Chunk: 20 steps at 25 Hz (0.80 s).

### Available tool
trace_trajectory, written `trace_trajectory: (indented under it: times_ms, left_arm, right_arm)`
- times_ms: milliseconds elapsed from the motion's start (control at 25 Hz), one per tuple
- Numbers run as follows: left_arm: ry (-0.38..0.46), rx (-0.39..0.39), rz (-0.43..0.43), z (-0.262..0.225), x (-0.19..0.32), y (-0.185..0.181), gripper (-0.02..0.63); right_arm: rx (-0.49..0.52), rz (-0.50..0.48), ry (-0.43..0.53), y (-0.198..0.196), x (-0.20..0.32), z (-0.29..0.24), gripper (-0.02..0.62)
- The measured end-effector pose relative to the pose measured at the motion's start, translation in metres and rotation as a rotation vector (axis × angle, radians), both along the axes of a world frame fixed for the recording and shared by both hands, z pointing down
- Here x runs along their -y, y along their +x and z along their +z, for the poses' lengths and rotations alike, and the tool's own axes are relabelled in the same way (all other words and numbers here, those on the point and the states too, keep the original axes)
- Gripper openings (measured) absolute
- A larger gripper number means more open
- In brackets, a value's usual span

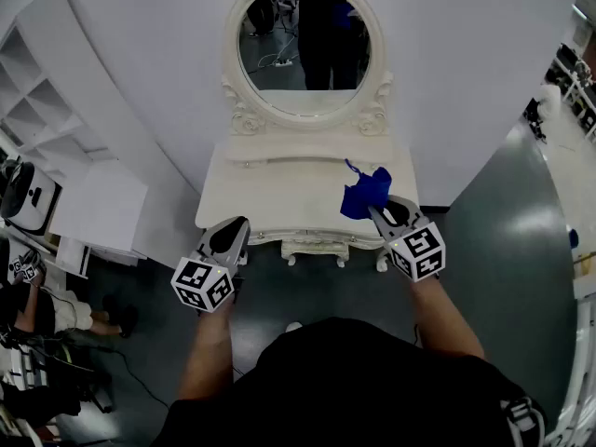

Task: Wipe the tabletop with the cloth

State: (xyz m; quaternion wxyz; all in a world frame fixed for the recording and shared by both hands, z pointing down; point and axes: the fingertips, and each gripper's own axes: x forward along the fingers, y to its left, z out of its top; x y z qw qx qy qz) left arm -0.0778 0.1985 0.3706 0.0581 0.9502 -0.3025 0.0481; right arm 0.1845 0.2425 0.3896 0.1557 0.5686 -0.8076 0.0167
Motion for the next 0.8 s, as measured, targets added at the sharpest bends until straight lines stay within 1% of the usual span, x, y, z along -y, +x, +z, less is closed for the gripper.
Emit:
trace_trajectory:
  times_ms: [320, 560, 800]
  left_arm:
    - [-0.009, -0.01, 0.038, 0.004, 0.013, -0.014, 0.032]
    - [-0.011, -0.023, 0.074, 0.006, 0.037, -0.052, 0.031]
    - [-0.01, -0.027, 0.107, 0.008, 0.051, -0.08, 0.031]
  right_arm:
    - [-0.011, 0.018, -0.003, -0.023, 0.008, 0.001, 0.055]
    - [0.003, 0.064, 0.012, -0.062, 0.026, -0.004, 0.055]
    - [-0.002, 0.101, 0.008, -0.092, 0.034, -0.004, 0.055]
